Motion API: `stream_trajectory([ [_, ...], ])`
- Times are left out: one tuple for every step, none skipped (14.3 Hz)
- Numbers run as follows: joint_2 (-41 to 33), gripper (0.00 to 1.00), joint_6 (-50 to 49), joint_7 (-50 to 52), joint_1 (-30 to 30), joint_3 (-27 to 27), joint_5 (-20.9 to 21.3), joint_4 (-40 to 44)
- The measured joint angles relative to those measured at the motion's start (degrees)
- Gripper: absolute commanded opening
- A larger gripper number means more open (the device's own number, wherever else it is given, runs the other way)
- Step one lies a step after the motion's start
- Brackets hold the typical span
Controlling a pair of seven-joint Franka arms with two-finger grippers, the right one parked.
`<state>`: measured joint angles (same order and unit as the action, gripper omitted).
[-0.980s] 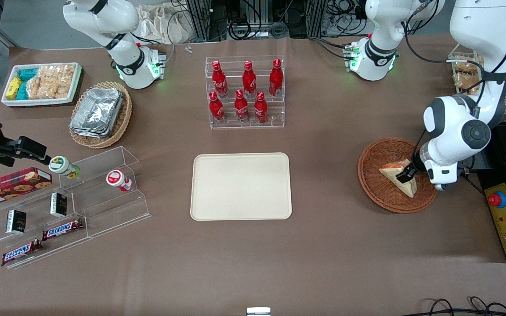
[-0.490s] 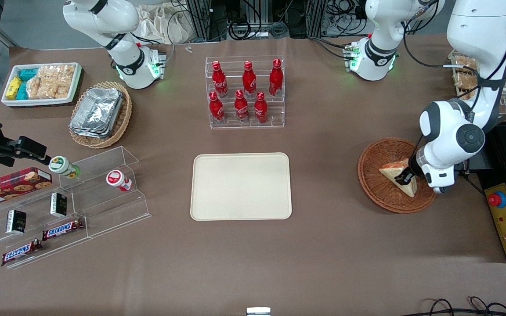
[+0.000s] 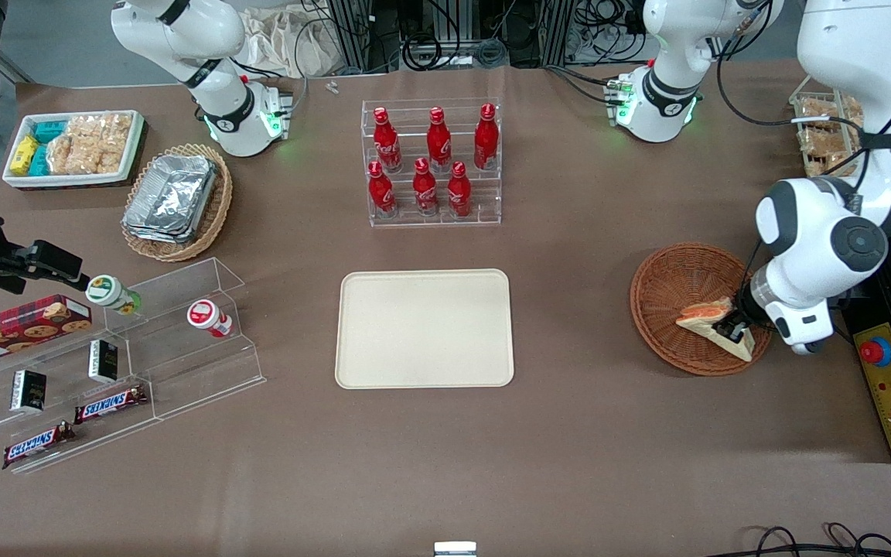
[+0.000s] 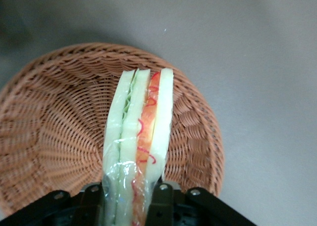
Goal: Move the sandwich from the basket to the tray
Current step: 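Lift the sandwich and carry it with the left gripper to the tray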
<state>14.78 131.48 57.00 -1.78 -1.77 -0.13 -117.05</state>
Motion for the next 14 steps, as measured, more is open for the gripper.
stream_trajectory([
  [-0.5, 0.0, -5.1, -0.1, 0.0, -0.7, 0.0, 3.3],
  [-1.0, 0.0, -10.9, -0.4, 0.1, -1.8, 0.1, 7.3],
  [-1.4, 0.0, -17.1, -0.9, 0.2, -3.1, 0.1, 11.7],
  [-1.7, 0.0, -23.1, -1.8, 0.3, -4.4, 0.1, 16.3],
  [-1.8, 0.0, -28.6, -3.3, 0.3, -5.6, 0.0, 20.6],
  [-1.9, 0.0, -32.9, -5.3, 0.4, -7.0, 0.0, 24.5],
  [-1.9, 0.0, -35.5, -8.0, 0.4, -8.6, 0.0, 27.3],
  [-1.7, 0.0, -36.7, -10.9, 0.5, -10.7, 0.0, 29.1],
  [-1.2, 0.0, -36.8, -12.9, 0.6, -13.1, 0.0, 29.8],
  [-0.4, 0.0, -36.7, -13.9, 1.0, -15.5, 0.0, 30.0],
  [0.9, 0.0, -35.8, -14.2, 1.9, -17.4, 0.0, 30.0],
  [2.5, 0.0, -33.7, -14.3, 3.6, -18.4, 0.0, 30.0],
  [4.3, 0.0, -31.2, -14.5, 5.8, -18.8, 0.1, 29.9],
  [6.5, 0.0, -28.4, -14.6, 8.4, -18.9, 0.6, 29.8],
])
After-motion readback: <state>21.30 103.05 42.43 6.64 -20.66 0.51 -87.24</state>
